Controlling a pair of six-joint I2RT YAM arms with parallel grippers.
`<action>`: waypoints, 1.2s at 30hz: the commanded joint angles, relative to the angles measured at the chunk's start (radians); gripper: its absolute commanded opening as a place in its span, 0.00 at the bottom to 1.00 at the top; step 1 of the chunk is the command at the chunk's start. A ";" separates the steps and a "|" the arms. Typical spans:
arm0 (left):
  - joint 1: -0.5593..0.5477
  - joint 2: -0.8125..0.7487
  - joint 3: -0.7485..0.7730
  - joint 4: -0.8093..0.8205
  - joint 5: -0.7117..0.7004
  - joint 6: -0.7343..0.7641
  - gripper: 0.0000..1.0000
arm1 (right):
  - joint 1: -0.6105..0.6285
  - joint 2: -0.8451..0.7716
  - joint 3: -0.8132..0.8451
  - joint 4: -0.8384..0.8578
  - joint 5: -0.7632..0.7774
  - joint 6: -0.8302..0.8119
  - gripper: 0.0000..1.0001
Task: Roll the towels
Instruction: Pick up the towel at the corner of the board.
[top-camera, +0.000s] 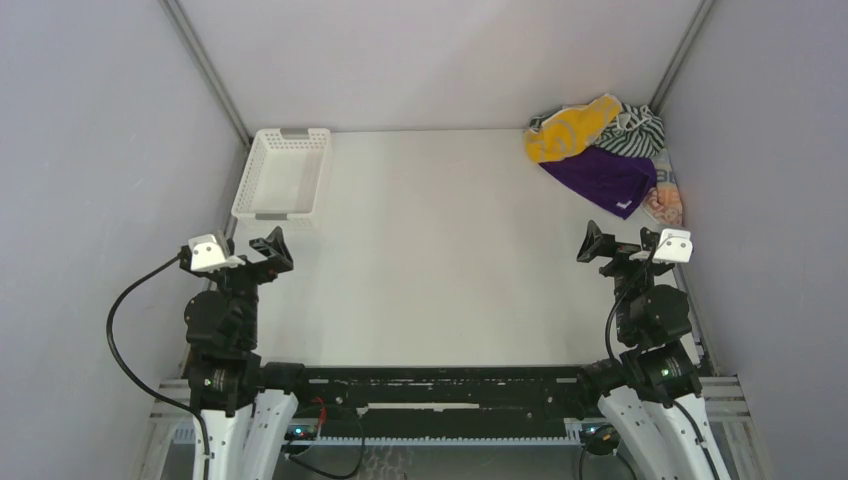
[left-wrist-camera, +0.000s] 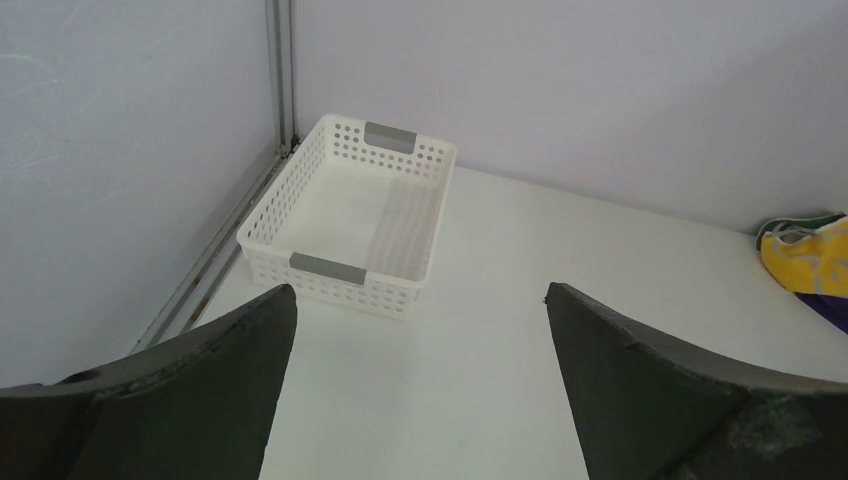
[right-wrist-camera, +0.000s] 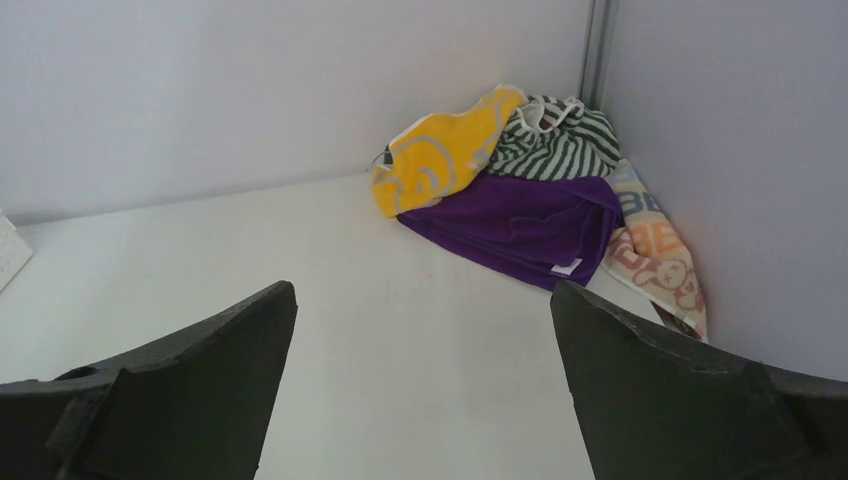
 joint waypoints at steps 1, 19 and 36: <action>-0.004 -0.010 -0.009 0.034 0.016 0.004 1.00 | -0.010 -0.002 0.001 0.039 -0.015 0.010 1.00; -0.032 -0.019 -0.012 0.017 0.006 0.021 1.00 | -0.040 0.114 0.071 -0.019 -0.065 0.056 1.00; -0.075 -0.024 -0.019 -0.004 -0.003 0.032 1.00 | -0.341 0.791 0.308 0.168 -0.381 0.422 0.95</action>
